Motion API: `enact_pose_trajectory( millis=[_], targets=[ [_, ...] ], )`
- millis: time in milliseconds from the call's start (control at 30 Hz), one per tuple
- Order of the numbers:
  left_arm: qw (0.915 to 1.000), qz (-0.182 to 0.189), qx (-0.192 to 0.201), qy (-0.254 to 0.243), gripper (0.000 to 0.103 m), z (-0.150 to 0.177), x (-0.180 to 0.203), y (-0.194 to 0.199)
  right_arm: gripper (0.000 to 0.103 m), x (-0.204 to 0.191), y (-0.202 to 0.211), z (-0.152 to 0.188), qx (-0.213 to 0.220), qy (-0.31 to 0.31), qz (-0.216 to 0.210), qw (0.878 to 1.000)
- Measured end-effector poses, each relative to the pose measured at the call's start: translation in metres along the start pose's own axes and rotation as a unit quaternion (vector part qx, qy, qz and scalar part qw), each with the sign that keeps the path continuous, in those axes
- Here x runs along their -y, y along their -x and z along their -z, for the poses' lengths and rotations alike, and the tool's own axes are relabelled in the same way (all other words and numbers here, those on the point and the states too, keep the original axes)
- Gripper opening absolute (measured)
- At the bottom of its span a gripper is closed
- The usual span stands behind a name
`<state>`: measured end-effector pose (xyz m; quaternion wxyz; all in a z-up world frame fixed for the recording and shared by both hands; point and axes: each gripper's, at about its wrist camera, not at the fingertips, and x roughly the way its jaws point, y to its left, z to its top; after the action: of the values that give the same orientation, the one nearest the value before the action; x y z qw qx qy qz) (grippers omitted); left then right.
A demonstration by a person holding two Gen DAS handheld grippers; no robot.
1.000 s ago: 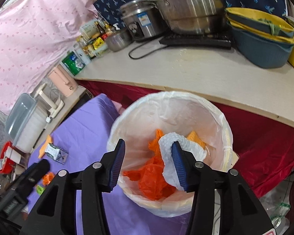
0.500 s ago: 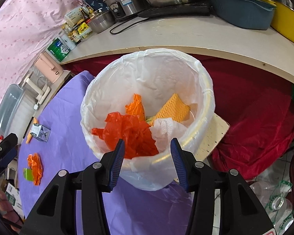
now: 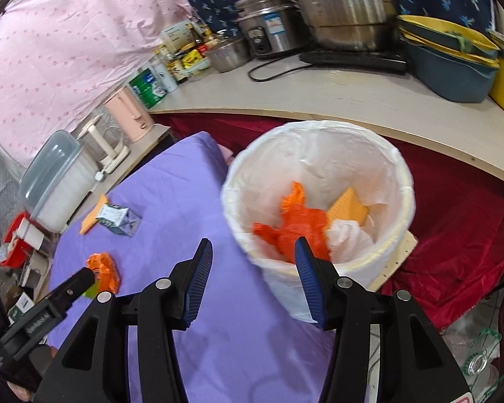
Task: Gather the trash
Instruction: 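Withdraw both tools from the bin back over the table, then grasp the green NB box with the left tool while the right tool grasps the orange snack bag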
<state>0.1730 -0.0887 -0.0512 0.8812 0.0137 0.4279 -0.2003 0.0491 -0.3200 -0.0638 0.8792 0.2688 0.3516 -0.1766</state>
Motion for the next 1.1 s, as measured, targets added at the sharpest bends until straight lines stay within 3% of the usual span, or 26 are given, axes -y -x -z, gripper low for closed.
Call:
enact_pose_trajectory(
  millis=[433,867,1100],
  targets=[
    [0.9965,-0.068,-0.001,0.049,0.088,0.011,-0.086,0.016,0.050,-0.096,-0.021,0.021,-0.027,0.061,-0.049,0.997],
    [0.9906,-0.088,-0.017,0.103,0.090,0.024,-0.153,0.020,0.050,-0.160,-0.051,0.046,-0.064,0.105,-0.070,0.990],
    [0.9824,-0.100,-0.030,0.154,0.090,0.029,-0.194,0.016,0.050,-0.196,-0.082,0.061,-0.090,0.129,-0.081,0.984]
  ],
)
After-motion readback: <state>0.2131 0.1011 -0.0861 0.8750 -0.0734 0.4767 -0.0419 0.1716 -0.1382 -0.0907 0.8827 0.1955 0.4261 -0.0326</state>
